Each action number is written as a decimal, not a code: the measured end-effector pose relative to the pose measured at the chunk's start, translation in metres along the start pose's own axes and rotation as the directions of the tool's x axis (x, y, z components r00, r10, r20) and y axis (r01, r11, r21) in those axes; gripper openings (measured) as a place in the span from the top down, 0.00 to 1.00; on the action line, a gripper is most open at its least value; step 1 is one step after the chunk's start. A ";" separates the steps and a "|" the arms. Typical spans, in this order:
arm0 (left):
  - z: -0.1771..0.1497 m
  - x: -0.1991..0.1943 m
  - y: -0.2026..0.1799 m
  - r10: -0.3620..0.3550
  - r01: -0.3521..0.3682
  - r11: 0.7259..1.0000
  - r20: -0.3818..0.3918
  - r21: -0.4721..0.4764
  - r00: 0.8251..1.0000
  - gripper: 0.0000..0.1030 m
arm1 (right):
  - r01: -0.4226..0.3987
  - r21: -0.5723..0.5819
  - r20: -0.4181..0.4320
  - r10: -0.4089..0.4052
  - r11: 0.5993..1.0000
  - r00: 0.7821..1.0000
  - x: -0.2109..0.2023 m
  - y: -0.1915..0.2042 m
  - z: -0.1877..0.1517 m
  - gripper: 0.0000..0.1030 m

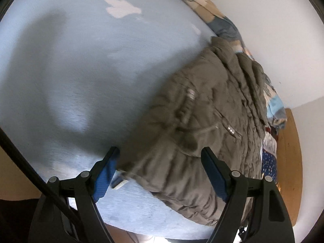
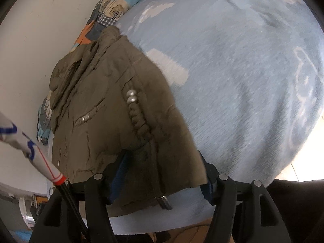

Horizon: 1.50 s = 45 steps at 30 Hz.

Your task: Fold large clothes

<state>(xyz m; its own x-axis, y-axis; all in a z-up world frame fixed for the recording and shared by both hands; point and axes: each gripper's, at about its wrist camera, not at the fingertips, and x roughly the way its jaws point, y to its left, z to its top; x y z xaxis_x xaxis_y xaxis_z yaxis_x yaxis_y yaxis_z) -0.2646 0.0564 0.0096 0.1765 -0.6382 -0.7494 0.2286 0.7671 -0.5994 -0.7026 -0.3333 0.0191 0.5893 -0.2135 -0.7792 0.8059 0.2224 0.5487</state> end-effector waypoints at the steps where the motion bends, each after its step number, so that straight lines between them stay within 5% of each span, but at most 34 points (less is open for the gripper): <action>1: -0.002 0.001 -0.004 0.000 0.000 1.000 0.002 0.018 1.000 0.22 | -0.004 -0.005 0.000 0.004 1.000 1.000 0.000 0.001 -0.001 0.32; 8: -0.006 0.003 -0.014 0.052 -0.057 0.995 0.064 0.077 0.997 0.25 | -0.106 -0.016 0.058 0.106 0.994 0.993 -0.012 0.008 -0.002 0.50; 22: -0.012 0.021 -0.035 0.177 -0.205 0.955 0.143 0.216 0.974 0.25 | -0.071 0.005 0.023 0.071 0.997 0.997 0.005 0.002 -0.004 0.48; 32: -0.014 0.024 -0.036 0.181 -0.209 0.951 0.140 0.228 0.974 0.19 | -0.197 0.193 0.052 0.190 0.961 0.980 0.003 -0.028 -0.006 0.47; 37: -0.015 0.027 -0.039 0.199 -0.228 0.939 0.135 0.257 0.971 0.15 | -0.202 0.200 0.044 0.197 0.959 0.979 0.002 -0.030 -0.004 0.47; 39: -0.016 0.029 -0.040 0.204 -0.234 0.934 0.133 0.269 0.970 0.13 | -0.216 0.217 0.033 0.214 0.952 0.976 0.003 -0.033 -0.002 0.50; 41: -0.016 0.030 -0.040 0.205 -0.234 0.932 0.128 0.275 0.970 0.11 | -0.228 0.203 0.028 0.227 0.952 0.973 0.002 -0.031 0.000 0.69; 45: -0.015 0.031 -0.041 0.209 -0.232 0.928 0.110 0.292 0.972 0.10 | -0.217 0.107 0.045 0.214 0.970 0.976 -0.008 -0.017 0.001 0.83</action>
<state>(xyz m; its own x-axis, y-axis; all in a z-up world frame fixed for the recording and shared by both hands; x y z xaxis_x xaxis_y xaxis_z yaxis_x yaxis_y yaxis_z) -0.2828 0.0063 0.0069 0.3245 -0.4673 -0.8224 0.4508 0.8408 -0.2998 -0.7209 -0.3366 0.0163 0.7498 -0.2035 -0.6295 0.6598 0.1603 0.7341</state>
